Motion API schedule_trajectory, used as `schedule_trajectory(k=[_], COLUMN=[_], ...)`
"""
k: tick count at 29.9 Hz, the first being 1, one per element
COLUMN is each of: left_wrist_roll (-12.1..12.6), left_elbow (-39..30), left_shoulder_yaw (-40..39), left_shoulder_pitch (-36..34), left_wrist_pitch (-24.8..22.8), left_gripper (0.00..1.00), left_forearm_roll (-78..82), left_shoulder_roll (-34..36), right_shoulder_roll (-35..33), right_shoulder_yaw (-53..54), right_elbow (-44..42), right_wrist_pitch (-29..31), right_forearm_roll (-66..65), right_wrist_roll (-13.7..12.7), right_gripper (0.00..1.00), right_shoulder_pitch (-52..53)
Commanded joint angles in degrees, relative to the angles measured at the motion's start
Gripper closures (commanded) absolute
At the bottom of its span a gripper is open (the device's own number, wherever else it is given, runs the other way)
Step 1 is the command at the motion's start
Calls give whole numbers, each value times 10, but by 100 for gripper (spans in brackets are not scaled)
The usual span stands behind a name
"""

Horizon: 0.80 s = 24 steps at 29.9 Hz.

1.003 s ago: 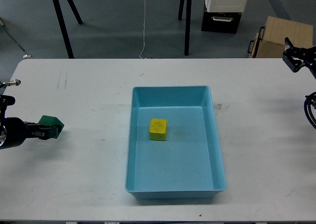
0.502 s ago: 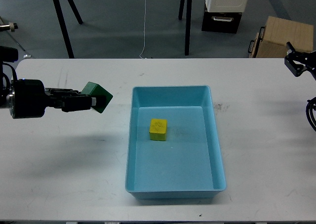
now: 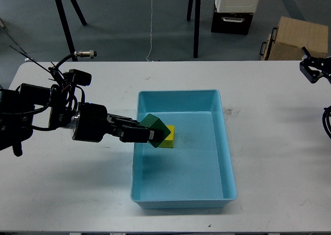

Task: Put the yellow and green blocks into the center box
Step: 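Lift the green cube and carry it over the blue tub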

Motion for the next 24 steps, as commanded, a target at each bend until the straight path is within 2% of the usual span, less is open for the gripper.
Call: schedule_trajectory(k=[1, 16, 17, 18, 21, 24], left_wrist_roll=[1, 8, 13, 20, 50, 81], left_elbow=[21, 31, 31, 31, 42, 65], left_shoulder_yaw=[4, 19, 19, 18, 17, 17], left_shoulder_pitch=[-5, -12, -12, -12, -10, -8], left_wrist_pitch=[0, 0, 0, 0, 0, 0], left_gripper=[70, 66, 63, 55, 19, 10], left_forearm_roll=[1, 2, 1, 1, -5, -22], left_shoulder_roll=[-34, -56, -56, -56, -60, -79], right_shoulder_roll=[-1, -1, -1, -1, -1, -1], right_shoulder_yaw=[0, 1, 1, 1, 1, 1], right_elbow=[0, 0, 0, 0, 0, 0], right_wrist_pitch=[0, 0, 0, 0, 0, 1], right_forearm_roll=[0, 0, 0, 0, 0, 0], right_wrist_roll=[1, 0, 0, 0, 0, 0], right_gripper=[0, 0, 1, 0, 1, 0], right_shoulder_pitch=[-3, -3, -3, -3, -3, -3])
